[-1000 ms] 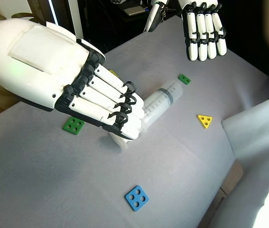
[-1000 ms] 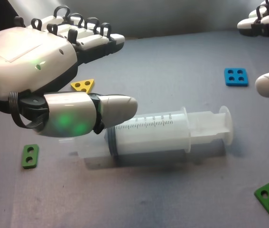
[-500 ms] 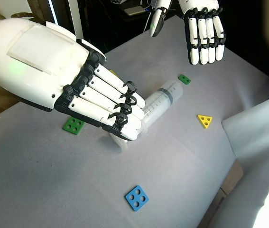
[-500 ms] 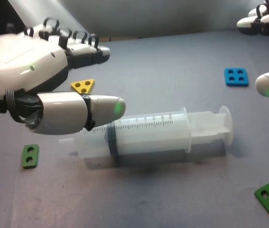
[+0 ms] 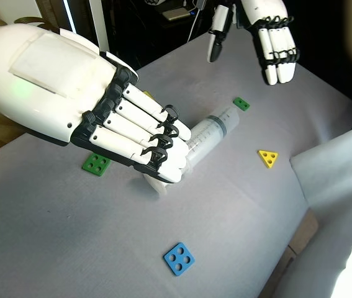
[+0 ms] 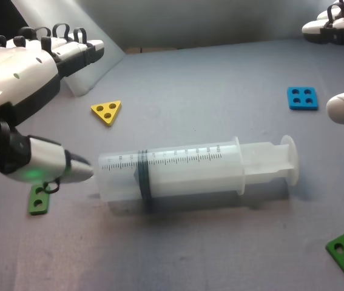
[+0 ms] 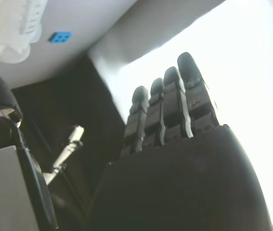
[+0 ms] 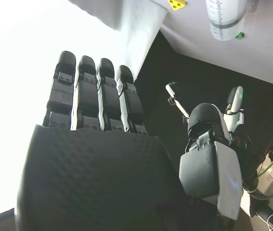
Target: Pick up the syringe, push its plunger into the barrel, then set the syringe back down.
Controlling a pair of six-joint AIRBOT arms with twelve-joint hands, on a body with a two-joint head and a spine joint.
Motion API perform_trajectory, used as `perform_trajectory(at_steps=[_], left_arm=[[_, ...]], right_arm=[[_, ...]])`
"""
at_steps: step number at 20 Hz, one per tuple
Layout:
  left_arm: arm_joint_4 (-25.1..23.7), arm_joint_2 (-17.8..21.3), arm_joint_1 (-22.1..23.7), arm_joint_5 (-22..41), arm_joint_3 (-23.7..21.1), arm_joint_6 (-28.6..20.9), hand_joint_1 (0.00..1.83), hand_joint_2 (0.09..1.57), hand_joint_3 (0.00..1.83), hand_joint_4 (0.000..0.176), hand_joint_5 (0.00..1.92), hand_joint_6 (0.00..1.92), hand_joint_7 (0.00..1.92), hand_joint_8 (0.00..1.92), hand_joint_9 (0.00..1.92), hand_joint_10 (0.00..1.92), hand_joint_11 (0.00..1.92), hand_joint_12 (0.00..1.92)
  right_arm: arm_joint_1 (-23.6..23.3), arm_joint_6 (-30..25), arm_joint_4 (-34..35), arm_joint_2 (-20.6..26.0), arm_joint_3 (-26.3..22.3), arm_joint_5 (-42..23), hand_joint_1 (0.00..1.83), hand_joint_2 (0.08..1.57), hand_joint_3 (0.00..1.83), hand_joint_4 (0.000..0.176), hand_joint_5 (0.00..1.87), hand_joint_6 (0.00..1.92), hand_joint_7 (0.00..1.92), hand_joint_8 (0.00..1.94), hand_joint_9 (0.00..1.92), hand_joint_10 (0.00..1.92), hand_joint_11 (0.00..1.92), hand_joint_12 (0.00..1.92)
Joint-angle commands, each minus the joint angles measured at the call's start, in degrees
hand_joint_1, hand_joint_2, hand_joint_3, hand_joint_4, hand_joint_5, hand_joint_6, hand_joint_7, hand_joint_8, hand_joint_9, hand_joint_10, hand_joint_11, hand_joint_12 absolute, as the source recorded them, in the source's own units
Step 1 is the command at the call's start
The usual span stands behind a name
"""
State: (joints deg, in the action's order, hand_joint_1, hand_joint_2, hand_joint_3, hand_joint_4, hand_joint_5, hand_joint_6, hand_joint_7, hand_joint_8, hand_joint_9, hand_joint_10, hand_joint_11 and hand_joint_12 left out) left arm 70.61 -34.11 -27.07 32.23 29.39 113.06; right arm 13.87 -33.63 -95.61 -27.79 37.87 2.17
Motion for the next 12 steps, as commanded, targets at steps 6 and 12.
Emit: perform_trajectory(at_steps=[6, 12], left_arm=[[0.2, 0.21, 0.99, 3.26, -0.9, 5.35, 1.05, 0.89, 0.0, 0.0, 0.05, 0.0, 0.0, 0.0, 0.01, 0.0, 0.0, 0.32], [-2.26, -1.62, -0.77, 6.47, -4.62, 4.14, 0.94, 0.76, 0.0, 0.0, 0.0, 0.0, 0.0, 0.0, 0.0, 0.0, 0.0, 0.34]], right_arm=[[-0.58, 0.09, -0.11, 0.02, 0.04, 0.92, 0.0, 1.14, 0.0, 0.0, 0.18, 0.0, 0.15, 0.0, 0.1, 0.0, 0.0, 0.22], [-0.58, 0.15, -0.11, 0.03, 0.04, 0.91, 0.0, 1.14, 0.0, 0.0, 0.19, 0.0, 0.15, 0.0, 0.1, 0.0, 0.0, 0.25]])
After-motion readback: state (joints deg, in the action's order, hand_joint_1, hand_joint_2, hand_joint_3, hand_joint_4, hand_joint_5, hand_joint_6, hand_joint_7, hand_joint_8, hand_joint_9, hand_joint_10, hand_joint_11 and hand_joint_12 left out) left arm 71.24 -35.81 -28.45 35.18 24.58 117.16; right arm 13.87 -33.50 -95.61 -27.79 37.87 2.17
